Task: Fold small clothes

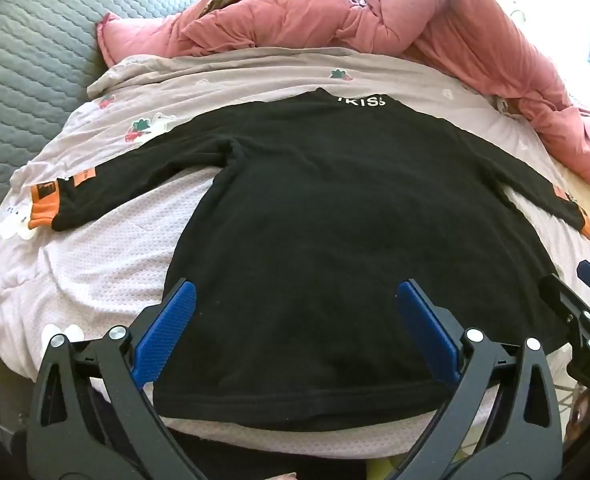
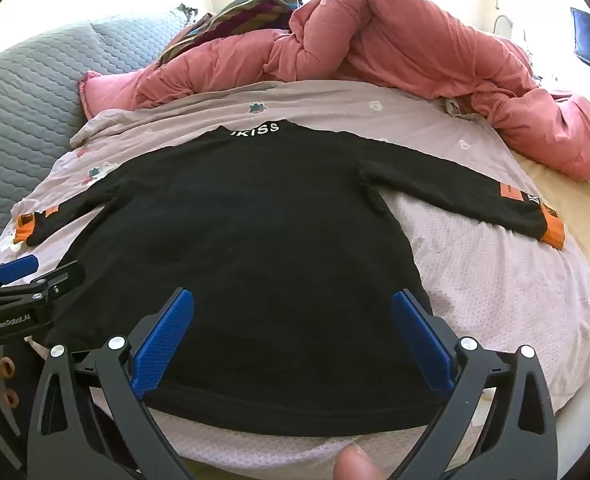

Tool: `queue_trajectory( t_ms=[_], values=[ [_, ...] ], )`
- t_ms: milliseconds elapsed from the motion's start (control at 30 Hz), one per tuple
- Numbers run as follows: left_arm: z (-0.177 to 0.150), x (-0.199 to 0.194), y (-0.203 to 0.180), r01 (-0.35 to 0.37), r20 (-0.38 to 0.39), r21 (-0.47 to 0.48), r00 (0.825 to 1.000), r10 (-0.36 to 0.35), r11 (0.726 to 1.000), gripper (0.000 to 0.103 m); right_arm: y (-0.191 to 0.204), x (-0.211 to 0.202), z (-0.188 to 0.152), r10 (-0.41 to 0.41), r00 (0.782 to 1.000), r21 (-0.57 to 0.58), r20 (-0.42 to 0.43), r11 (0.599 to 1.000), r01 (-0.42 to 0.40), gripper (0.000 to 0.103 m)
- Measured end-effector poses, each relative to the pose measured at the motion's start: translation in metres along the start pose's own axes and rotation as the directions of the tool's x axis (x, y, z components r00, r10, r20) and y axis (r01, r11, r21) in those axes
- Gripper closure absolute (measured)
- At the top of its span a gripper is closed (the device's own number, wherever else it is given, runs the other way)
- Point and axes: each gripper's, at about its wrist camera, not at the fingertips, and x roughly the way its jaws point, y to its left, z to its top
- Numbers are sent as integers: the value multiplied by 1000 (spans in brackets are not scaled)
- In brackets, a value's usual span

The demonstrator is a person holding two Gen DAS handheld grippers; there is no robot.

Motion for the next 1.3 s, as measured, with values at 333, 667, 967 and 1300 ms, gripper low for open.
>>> queue_trajectory(
  t_ms=[333,667,967,1300],
  values=[
    [3,0,-1,-6,1,-4,1000,6,1000,8,2,-1,2,-7,1000,-13,-7,1000,7,4],
    [-1,-4,1,-5,2,-7,1000,5,1000,8,4,-4,1,-9,1000,-23,-11,1000,9,4],
    [0,-4,3,-2,1,-9,1000,2,1000,8,5,-2,1,-8,1000,-27,-17,1000,8,4],
    [1,-4,7,-3,0,-14,1000,3,1000,8,6,0,-1,-5,1000,-32,-22,999,4,4]
  ],
)
